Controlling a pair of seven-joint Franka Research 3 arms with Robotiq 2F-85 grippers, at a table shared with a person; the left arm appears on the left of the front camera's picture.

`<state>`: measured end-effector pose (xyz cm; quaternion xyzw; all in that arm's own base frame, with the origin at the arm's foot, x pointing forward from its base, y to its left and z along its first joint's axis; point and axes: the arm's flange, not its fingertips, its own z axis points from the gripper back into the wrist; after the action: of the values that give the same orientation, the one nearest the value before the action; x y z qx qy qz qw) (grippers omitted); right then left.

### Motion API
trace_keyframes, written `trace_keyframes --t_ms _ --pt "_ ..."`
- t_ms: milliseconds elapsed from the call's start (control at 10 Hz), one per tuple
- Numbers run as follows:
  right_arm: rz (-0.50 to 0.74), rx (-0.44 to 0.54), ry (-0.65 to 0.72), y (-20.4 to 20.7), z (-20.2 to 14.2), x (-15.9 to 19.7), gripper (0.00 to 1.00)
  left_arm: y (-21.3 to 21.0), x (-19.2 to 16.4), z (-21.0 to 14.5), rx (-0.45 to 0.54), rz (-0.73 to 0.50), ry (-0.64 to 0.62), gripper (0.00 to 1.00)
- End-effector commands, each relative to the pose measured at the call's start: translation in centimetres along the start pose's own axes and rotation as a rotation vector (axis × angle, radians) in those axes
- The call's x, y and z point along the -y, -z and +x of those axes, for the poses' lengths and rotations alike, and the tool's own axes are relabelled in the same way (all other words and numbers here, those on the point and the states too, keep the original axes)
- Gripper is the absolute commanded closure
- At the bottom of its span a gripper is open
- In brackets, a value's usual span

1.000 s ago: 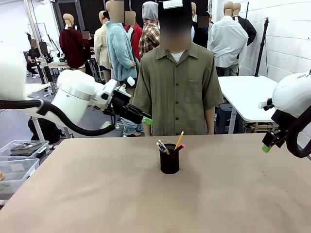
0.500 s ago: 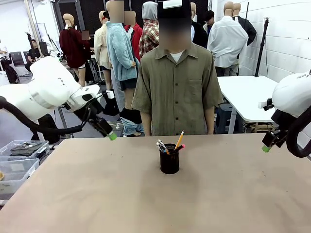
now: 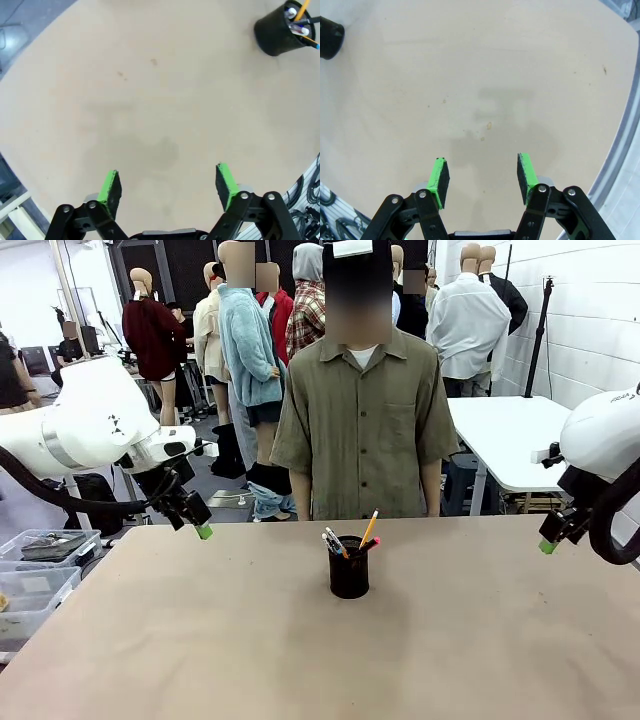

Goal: Place the pens into the pen holder.
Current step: Pick up a writing instrument from the table and place it into the Pen holder.

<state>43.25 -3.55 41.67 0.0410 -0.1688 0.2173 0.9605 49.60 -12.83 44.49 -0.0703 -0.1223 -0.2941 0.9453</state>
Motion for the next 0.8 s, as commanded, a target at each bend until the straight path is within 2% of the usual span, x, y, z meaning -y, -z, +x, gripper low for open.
trace_keyframes --t_ms 0,100,700 --pt "-0.027 0.0 -0.004 0.3 -0.3 -0.1 0.31 0.6 0.8 -1.1 0.006 0.051 0.003 0.0" --pt "-0.027 0.0 -0.004 0.3 -0.3 -0.1 0.31 0.0 0.0 0.0 0.0 0.0 0.0 0.0" --pt "-0.027 0.0 -0.004 0.3 -0.3 -0.1 0.31 0.0 0.0 0.0 0.0 0.0 0.0 0.0"
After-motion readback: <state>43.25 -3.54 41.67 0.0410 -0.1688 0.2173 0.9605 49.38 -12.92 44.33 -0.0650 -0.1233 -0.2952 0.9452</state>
